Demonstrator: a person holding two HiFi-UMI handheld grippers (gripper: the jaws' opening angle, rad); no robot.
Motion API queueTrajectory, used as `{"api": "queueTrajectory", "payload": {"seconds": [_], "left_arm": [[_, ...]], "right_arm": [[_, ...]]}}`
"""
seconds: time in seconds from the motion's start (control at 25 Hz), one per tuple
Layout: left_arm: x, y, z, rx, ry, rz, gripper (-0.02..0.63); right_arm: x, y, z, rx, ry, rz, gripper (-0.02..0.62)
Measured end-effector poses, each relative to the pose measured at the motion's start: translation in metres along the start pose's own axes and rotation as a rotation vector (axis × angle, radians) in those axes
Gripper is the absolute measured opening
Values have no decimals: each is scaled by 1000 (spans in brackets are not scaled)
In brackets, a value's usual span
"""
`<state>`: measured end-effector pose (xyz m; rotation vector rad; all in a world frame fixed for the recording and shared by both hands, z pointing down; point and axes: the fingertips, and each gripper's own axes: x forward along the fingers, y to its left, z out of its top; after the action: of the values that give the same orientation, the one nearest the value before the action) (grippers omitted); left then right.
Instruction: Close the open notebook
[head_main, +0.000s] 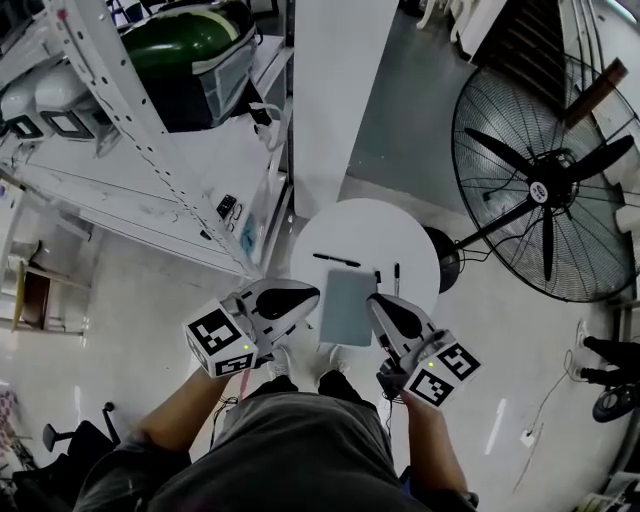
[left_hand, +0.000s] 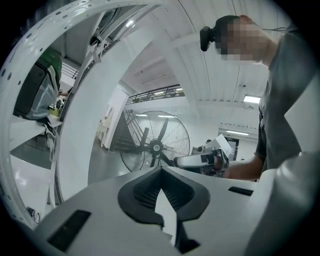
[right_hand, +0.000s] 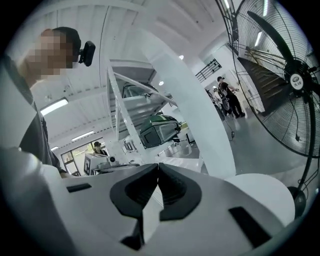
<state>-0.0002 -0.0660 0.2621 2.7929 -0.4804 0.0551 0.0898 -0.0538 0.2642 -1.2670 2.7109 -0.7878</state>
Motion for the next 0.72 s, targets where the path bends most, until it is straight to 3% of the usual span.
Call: {"api": "queueTrajectory", "payload": {"seconds": [0.72], "left_arm": [[-13,12,8,-9,-23,31,15]], "right_arm": [[16,10,0,-49,47,38,20]]}}
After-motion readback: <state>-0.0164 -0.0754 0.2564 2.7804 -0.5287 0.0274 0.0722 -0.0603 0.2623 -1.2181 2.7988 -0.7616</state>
